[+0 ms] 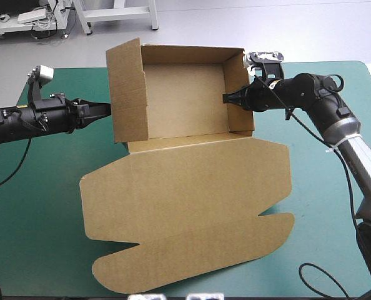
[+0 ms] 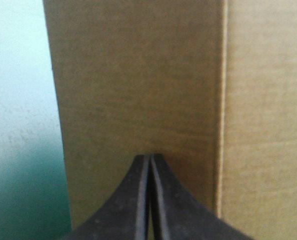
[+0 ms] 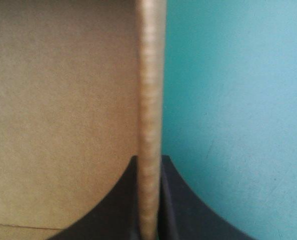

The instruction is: Fold the box

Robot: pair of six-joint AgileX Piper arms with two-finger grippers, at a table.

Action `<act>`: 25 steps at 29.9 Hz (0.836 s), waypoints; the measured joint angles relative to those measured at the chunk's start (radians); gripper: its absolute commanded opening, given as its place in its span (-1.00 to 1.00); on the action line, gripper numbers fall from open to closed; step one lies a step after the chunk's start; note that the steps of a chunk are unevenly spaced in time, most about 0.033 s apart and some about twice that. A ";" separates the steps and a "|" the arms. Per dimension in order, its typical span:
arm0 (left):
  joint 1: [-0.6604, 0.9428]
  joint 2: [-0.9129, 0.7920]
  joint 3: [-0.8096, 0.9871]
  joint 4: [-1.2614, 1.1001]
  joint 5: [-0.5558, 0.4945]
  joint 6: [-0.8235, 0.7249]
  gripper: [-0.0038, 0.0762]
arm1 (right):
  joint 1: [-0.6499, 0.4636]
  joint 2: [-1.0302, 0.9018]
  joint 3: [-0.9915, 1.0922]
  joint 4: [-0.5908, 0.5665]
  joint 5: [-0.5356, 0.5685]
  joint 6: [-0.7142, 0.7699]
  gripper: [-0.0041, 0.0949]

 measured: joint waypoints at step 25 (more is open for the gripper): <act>0.000 0.000 0.000 0.240 0.009 -0.051 -0.15 | 0.187 0.073 0.000 -0.248 -0.102 0.193 -0.95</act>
